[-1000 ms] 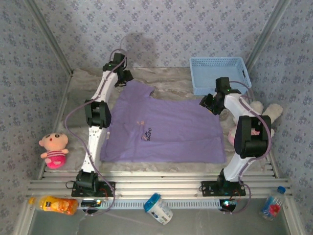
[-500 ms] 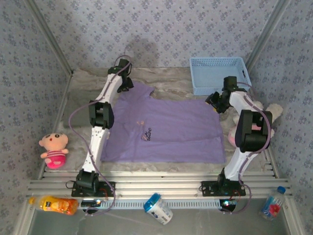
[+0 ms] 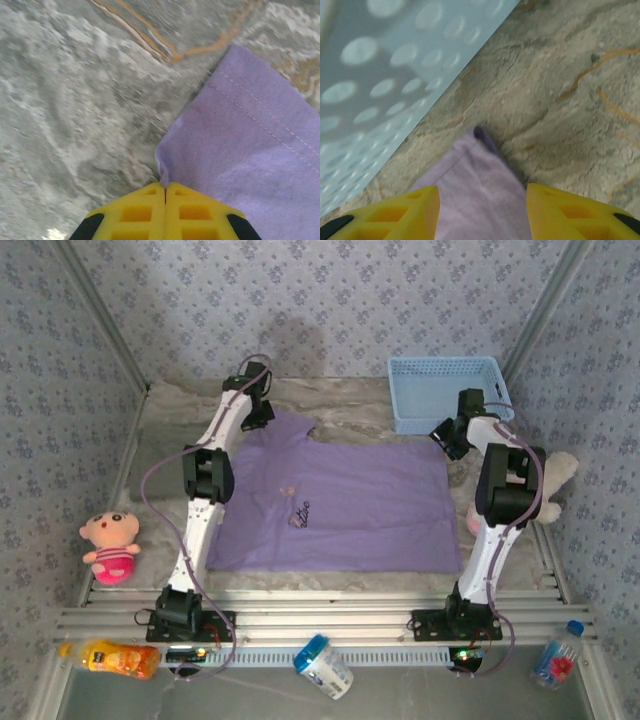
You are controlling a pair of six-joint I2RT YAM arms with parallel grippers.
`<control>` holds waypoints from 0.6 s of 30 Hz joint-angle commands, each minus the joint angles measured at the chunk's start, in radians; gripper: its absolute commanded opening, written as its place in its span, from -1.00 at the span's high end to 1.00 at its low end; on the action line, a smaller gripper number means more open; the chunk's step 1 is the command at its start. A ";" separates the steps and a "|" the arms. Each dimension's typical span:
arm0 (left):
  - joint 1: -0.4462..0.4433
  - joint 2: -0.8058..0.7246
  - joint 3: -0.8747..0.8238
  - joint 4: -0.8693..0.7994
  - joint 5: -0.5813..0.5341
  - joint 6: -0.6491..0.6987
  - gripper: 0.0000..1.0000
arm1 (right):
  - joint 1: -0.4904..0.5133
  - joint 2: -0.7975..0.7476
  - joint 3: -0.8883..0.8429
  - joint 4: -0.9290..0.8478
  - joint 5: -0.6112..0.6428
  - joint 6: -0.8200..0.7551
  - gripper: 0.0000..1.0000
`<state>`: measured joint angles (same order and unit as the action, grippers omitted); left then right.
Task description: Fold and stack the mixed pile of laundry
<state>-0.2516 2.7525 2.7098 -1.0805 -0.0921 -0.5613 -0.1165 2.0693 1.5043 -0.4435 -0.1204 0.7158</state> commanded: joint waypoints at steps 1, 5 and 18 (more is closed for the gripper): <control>-0.011 -0.077 -0.028 -0.030 0.073 0.012 1.00 | 0.004 0.056 0.072 -0.013 0.063 0.011 -0.01; -0.011 -0.091 -0.029 -0.019 0.109 0.002 1.00 | 0.011 0.113 0.125 -0.031 0.052 0.007 0.02; -0.011 -0.132 -0.038 -0.045 0.116 -0.004 1.00 | 0.020 0.146 0.149 -0.058 0.001 -0.032 0.69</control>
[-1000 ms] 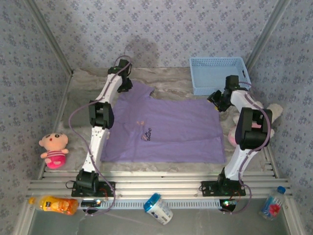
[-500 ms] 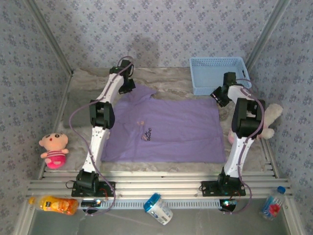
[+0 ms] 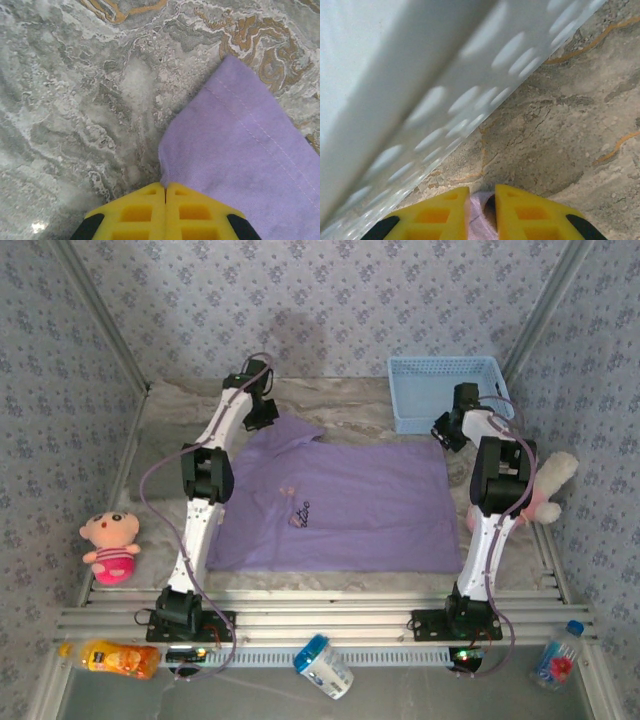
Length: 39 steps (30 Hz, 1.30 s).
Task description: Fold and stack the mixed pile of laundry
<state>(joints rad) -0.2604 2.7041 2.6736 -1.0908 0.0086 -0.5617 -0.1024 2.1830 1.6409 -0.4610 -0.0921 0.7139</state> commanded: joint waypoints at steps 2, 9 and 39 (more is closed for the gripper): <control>-0.002 -0.092 -0.001 -0.031 0.025 -0.013 1.00 | 0.008 0.022 0.003 -0.038 -0.027 -0.045 0.89; -0.003 -0.129 0.000 -0.015 0.035 -0.017 1.00 | -0.003 -0.063 -0.064 0.019 -0.049 -0.070 1.00; -0.016 -0.650 -0.770 0.312 0.020 -0.013 1.00 | -0.123 -0.460 -0.440 0.150 -0.292 -0.115 1.00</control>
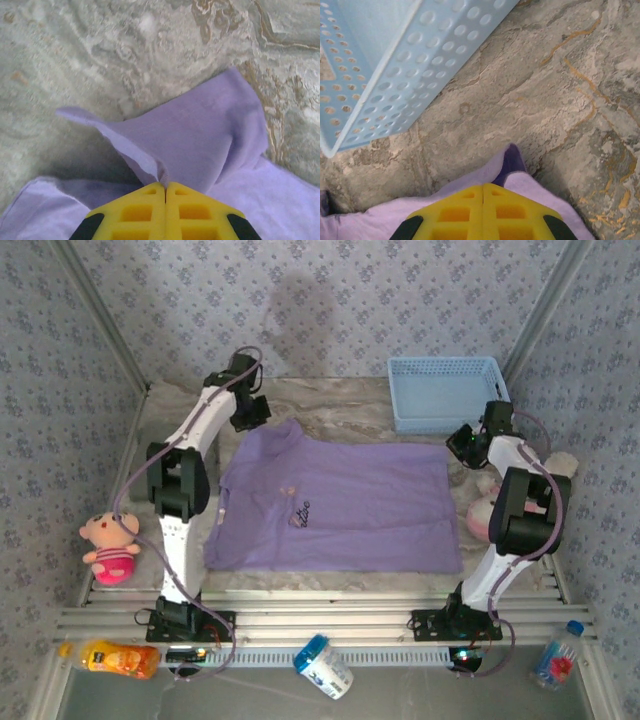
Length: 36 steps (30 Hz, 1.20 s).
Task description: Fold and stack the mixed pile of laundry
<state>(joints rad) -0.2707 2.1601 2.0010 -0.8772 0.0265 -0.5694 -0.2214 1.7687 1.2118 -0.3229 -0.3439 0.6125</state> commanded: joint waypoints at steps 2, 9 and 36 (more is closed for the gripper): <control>-0.007 -0.161 -0.191 0.124 0.003 -0.002 1.00 | -0.005 -0.070 -0.059 0.001 -0.042 -0.019 1.00; -0.007 -0.345 -0.454 0.177 -0.028 -0.018 1.00 | -0.043 -0.181 -0.154 -0.009 -0.058 -0.007 1.00; -0.049 -0.799 -0.975 0.227 -0.086 -0.128 1.00 | -0.114 -0.500 -0.415 -0.170 -0.054 -0.032 1.00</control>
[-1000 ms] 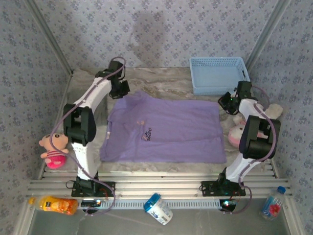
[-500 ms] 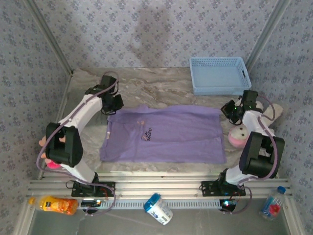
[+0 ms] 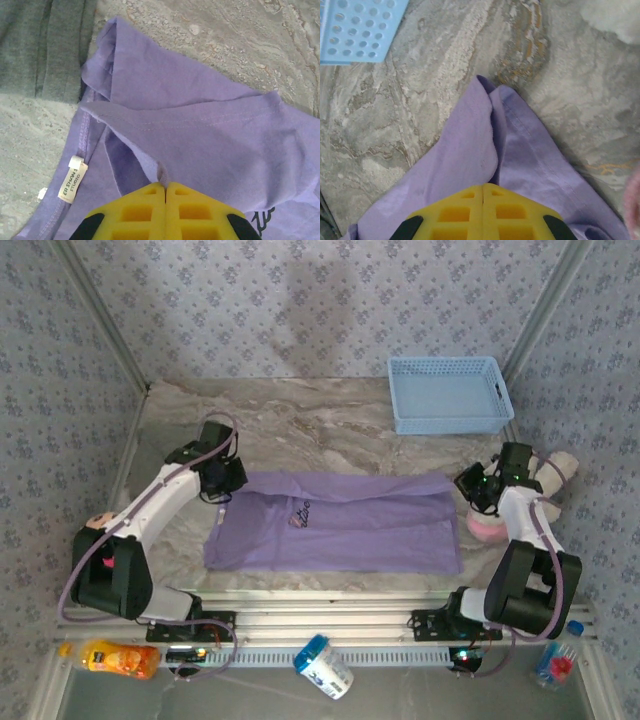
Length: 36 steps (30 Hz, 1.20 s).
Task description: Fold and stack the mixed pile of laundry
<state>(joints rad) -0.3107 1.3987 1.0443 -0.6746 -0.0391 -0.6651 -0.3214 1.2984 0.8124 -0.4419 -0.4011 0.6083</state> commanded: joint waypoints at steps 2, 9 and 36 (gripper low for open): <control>-0.017 -0.051 -0.029 0.023 -0.029 -0.043 1.00 | -0.022 -0.036 -0.023 -0.063 0.002 -0.037 1.00; -0.030 -0.120 -0.085 0.007 -0.066 -0.086 1.00 | -0.036 -0.040 -0.051 -0.046 -0.004 -0.047 1.00; -0.033 -0.130 -0.030 -0.010 -0.072 -0.112 -0.43 | 0.017 -0.077 0.047 -0.113 0.092 -0.101 0.19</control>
<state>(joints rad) -0.3389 1.2495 0.9638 -0.7033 -0.1173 -0.7898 -0.3477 1.2217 0.8169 -0.5385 -0.3496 0.5220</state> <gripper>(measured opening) 0.728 0.427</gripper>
